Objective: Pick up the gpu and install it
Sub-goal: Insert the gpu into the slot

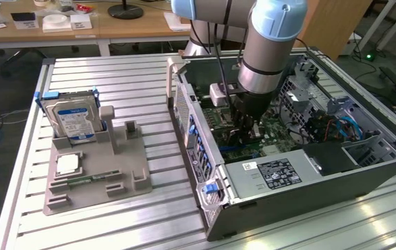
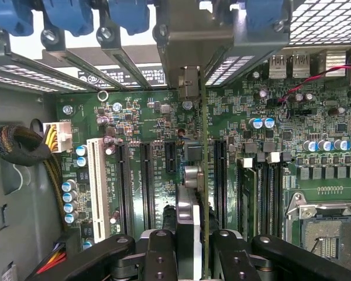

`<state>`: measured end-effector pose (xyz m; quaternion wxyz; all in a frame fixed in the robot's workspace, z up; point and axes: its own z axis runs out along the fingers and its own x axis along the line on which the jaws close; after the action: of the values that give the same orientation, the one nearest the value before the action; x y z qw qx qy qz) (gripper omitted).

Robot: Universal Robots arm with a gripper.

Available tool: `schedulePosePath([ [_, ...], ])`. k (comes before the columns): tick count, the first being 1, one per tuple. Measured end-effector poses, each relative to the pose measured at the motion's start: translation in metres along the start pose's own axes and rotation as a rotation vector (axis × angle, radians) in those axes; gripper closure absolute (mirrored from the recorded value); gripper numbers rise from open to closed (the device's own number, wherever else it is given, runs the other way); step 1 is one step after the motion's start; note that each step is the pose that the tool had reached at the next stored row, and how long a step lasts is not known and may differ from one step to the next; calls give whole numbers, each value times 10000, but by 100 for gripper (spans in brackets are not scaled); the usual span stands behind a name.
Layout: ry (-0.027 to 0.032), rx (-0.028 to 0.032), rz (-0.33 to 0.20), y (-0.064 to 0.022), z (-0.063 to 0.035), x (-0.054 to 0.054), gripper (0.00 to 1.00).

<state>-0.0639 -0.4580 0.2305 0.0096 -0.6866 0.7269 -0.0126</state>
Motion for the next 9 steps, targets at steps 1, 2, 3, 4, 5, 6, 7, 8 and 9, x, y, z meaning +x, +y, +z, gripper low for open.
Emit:
schedulePosePath([
  [1,0,0,0,0,2,-1,72],
  [2,1,0,-2,0,4,-2,72],
  [3,2,-1,-1,0,6,-3,72],
  [4,2,-1,-1,0,8,-3,72],
  [5,2,0,-1,0,9,-4,72],
  [6,2,0,-1,0,10,-5,72],
  [7,2,0,-1,1,12,-5,72],
  [8,1,1,0,1,13,-7,72],
  [9,0,1,0,1,14,-9,72],
])
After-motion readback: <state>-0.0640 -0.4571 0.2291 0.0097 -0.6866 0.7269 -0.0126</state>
